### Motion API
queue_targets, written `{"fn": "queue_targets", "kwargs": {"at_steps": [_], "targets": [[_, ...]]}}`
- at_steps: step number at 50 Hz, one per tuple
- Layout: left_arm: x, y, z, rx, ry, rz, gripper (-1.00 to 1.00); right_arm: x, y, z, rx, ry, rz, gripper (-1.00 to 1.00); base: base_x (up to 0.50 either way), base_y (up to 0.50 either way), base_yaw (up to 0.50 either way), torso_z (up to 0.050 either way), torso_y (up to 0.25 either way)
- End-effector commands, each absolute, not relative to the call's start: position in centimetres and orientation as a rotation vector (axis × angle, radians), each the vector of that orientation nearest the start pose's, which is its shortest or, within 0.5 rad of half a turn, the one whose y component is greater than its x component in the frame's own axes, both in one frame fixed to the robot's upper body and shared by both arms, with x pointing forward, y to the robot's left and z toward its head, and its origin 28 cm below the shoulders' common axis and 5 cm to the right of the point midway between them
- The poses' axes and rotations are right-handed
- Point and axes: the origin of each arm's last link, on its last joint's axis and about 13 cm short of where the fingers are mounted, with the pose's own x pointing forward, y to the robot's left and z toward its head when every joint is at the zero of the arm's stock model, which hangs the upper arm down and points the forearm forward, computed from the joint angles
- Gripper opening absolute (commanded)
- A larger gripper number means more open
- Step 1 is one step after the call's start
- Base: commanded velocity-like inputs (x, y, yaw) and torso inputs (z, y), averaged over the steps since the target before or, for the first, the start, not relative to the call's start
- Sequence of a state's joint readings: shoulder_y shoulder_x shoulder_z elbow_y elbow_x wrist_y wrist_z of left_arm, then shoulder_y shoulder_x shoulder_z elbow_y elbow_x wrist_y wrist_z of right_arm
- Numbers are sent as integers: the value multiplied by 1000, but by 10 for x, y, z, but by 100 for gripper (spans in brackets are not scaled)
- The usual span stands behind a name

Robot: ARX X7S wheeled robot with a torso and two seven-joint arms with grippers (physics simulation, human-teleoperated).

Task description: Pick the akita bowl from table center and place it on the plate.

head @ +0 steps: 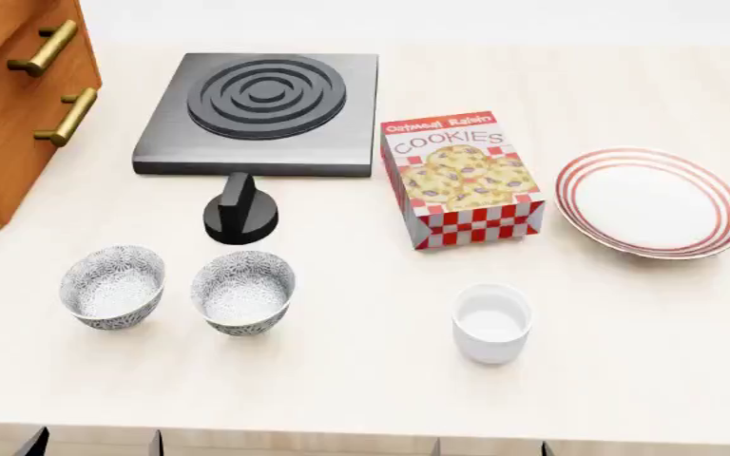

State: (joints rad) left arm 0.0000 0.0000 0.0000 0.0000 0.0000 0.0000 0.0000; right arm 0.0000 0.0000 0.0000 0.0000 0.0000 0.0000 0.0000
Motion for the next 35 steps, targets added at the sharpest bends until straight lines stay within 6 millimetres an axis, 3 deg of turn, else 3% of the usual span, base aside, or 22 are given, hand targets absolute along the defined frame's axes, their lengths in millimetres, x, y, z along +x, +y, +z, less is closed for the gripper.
{"fn": "queue_targets", "kwargs": {"at_steps": [1,9,18,24,28,35], "targets": [[210,206,13,1,-1,2,100,209,-97,14,-1,-8,-11,100,0,0,0,0,0],[217,208,19,27,-37,34,100,203,-105,26,-20,-18,-41,100,0,0,0,0,0],[244,222,82,-99,-89,109,100,183,-124,78,-25,-152,-182,100,0,0,0,0,0],[234,231,94,-129,-108,118,100,160,-133,104,7,-274,-288,100,0,0,0,0,0],[224,239,93,-105,-128,148,100,153,-136,90,51,-275,-322,100,121,0,0,0,0],[224,245,91,-103,-119,169,100,145,-139,94,48,-279,-357,100,500,0,0,0,0]]}}
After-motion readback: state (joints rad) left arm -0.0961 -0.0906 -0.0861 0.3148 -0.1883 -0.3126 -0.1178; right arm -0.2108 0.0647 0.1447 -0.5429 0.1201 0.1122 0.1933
